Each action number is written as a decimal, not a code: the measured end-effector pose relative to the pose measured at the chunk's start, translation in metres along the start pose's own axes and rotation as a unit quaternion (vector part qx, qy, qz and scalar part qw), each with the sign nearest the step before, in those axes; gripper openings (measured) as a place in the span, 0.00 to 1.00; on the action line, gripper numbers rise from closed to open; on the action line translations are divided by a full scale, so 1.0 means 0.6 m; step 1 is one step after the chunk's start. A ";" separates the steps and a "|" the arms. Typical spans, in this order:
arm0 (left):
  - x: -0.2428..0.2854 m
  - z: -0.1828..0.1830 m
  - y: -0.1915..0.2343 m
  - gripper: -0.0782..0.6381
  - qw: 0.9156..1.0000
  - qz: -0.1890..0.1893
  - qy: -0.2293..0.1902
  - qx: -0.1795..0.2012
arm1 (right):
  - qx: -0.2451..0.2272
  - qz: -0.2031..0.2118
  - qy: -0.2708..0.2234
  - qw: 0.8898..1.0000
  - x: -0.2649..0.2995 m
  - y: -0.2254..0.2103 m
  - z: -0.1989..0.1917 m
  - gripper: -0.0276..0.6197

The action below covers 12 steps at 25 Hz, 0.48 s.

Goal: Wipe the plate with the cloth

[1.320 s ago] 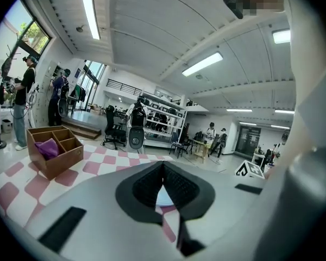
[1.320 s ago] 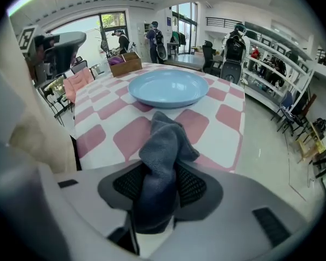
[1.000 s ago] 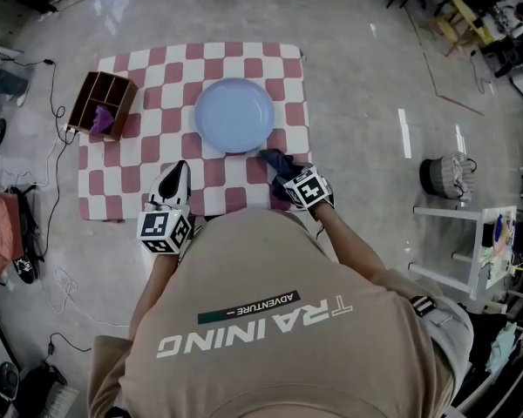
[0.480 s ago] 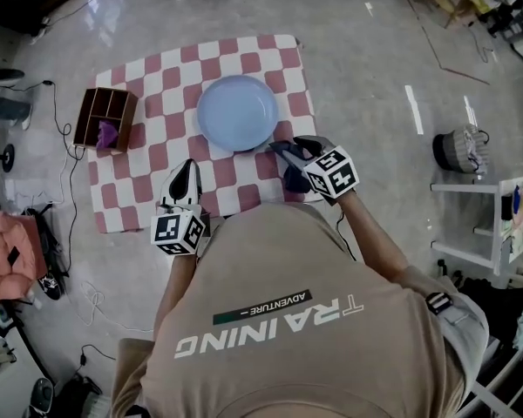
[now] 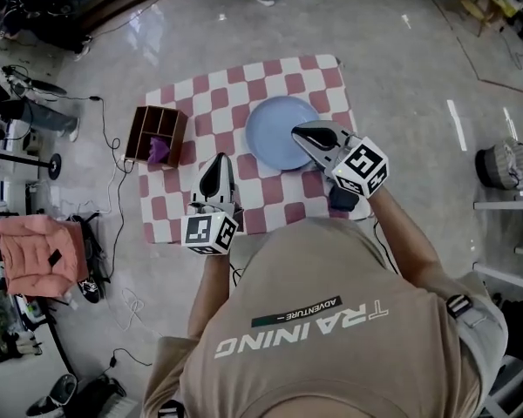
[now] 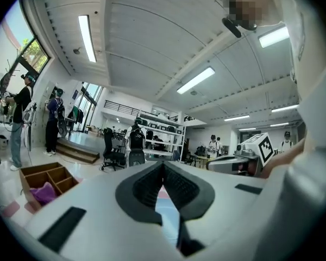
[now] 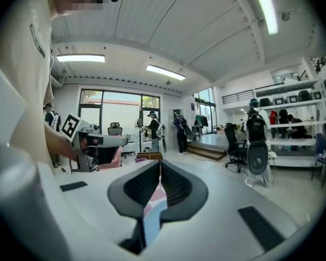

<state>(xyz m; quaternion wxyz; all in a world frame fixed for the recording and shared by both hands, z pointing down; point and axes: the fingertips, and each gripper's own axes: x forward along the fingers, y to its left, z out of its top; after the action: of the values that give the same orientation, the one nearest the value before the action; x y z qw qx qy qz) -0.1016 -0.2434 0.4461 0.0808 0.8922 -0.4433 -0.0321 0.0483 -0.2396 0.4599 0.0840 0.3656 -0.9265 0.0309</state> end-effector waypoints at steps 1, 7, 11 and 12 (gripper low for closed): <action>0.002 0.013 0.001 0.13 1.000 -0.001 -0.007 0.007 | -0.012 0.012 -0.005 1.000 0.012 0.006 0.012 0.08; 0.008 0.075 0.029 0.13 0.999 0.005 -0.027 0.046 | -0.048 0.051 -0.045 0.997 0.084 0.038 0.077 0.07; 0.008 0.066 0.034 0.13 0.998 0.014 -0.019 0.051 | -0.047 0.069 -0.049 0.995 0.101 0.052 0.082 0.07; 0.005 0.055 0.032 0.13 0.999 0.016 -0.014 0.048 | -0.041 0.075 -0.052 0.995 0.099 0.056 0.080 0.07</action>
<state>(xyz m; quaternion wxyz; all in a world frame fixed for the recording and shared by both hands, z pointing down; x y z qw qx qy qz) -0.1193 -0.2612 0.4168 0.0317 0.8871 -0.4600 -0.0220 -0.0240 -0.2608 0.4232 0.0483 0.2927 -0.9548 -0.0194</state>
